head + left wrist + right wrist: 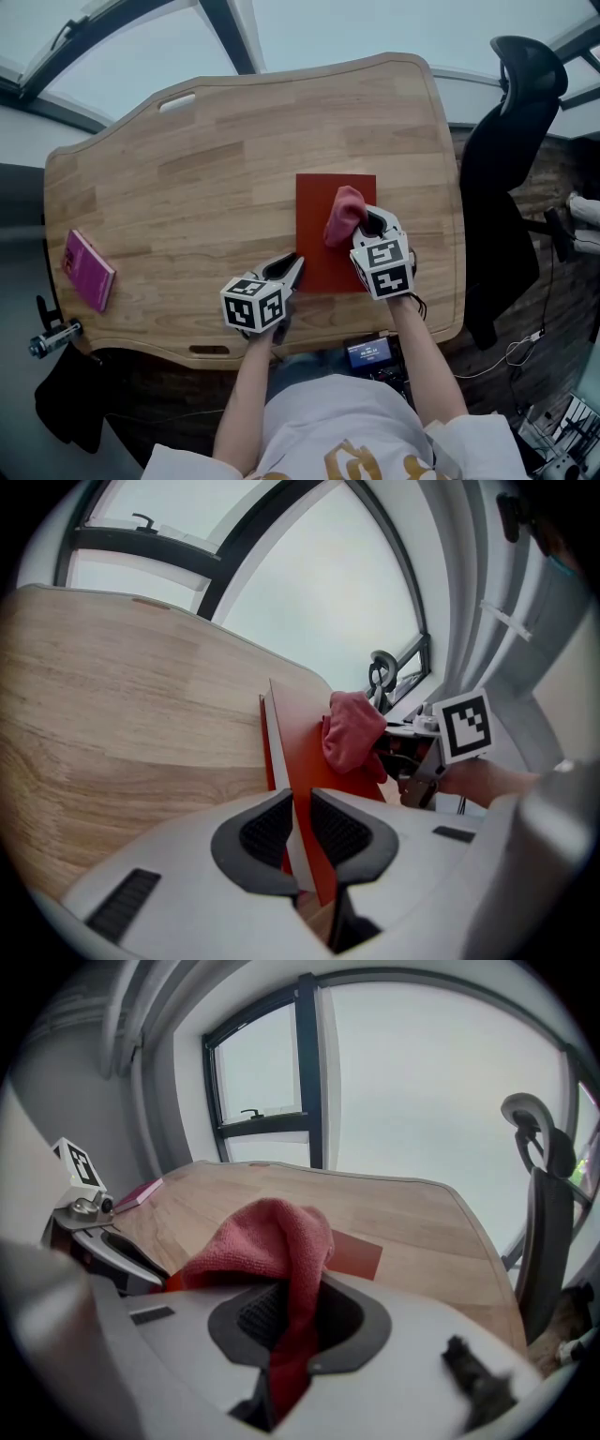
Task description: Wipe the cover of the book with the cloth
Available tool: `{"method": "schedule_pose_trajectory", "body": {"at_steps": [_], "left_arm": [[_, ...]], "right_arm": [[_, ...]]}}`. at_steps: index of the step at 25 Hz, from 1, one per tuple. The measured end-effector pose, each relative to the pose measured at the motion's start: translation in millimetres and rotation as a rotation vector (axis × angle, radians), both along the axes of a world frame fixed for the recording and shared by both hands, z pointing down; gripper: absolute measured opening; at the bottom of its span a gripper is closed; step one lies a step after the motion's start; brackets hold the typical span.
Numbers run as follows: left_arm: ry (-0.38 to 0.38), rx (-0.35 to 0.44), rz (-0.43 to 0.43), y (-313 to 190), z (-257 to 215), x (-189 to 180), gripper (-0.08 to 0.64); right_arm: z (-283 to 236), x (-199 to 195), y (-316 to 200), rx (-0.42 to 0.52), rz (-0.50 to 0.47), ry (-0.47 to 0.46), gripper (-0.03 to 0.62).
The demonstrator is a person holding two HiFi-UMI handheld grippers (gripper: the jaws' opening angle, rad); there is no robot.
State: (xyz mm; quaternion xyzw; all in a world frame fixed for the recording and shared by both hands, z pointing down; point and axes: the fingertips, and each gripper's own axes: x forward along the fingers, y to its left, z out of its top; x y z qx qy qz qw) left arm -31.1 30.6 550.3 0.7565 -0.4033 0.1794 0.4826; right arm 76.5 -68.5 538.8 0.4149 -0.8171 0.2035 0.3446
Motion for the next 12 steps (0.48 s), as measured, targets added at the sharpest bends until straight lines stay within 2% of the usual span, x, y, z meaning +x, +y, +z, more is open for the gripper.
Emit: {"method": "schedule_pose_trajectory", "body": {"at_steps": [12], "left_arm": [[-0.001, 0.024, -0.008, -0.6, 0.3, 0.3, 0.067]], "right_arm": [[1.0, 4.5, 17.3, -0.003, 0.035, -0.005, 0.058]]}}
